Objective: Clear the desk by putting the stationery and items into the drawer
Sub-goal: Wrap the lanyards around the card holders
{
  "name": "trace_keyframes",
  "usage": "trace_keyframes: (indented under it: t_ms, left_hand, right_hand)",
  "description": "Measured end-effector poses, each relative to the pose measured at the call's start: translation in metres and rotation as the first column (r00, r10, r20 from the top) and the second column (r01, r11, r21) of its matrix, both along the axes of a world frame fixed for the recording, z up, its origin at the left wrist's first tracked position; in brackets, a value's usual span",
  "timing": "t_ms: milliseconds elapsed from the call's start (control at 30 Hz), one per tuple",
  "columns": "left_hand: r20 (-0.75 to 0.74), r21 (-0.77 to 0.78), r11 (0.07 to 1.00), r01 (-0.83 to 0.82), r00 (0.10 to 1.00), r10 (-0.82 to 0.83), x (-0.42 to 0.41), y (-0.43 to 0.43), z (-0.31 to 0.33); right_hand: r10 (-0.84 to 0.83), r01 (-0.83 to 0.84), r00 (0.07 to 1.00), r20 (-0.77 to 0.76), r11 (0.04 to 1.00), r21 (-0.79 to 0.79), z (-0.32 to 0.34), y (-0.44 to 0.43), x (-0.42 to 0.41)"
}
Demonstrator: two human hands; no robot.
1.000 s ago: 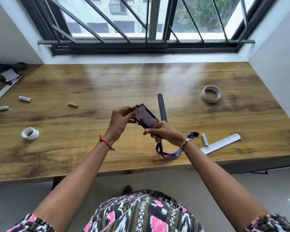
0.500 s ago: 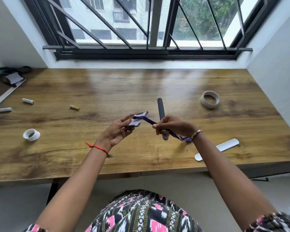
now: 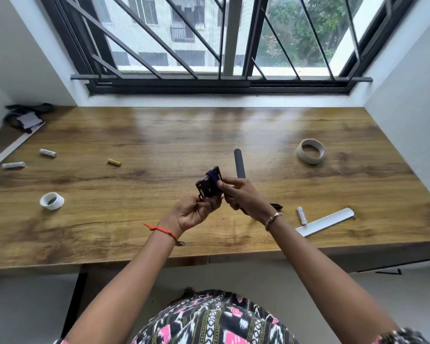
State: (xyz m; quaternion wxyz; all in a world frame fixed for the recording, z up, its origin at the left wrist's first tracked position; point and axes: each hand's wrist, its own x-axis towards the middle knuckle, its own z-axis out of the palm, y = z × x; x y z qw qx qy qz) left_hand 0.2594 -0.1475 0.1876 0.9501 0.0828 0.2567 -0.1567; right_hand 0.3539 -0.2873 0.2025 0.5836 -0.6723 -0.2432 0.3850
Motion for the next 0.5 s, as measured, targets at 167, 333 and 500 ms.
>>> trace_keyframes:
  t_ms: [167,333,500]
  left_hand:
    - [-0.208,0.602,0.757,0.252,0.966,-0.155,-0.001,-0.011,0.013]
    - [-0.032,0.799,0.595,-0.094,0.980,0.198,-0.006,-0.014,0.023]
    - [0.058,0.921,0.362,-0.146,0.968,0.242,-0.009,-0.020,0.028]
  right_hand:
    - [-0.144,0.147,0.989,0.031,0.986,-0.078,0.008,0.004,-0.004]
    - [-0.228,0.217,0.973,-0.044,0.960,-0.176,0.016,0.006,-0.004]
    - [-0.212,0.200,0.975,-0.063,0.967,-0.157,0.021,0.009,-0.009]
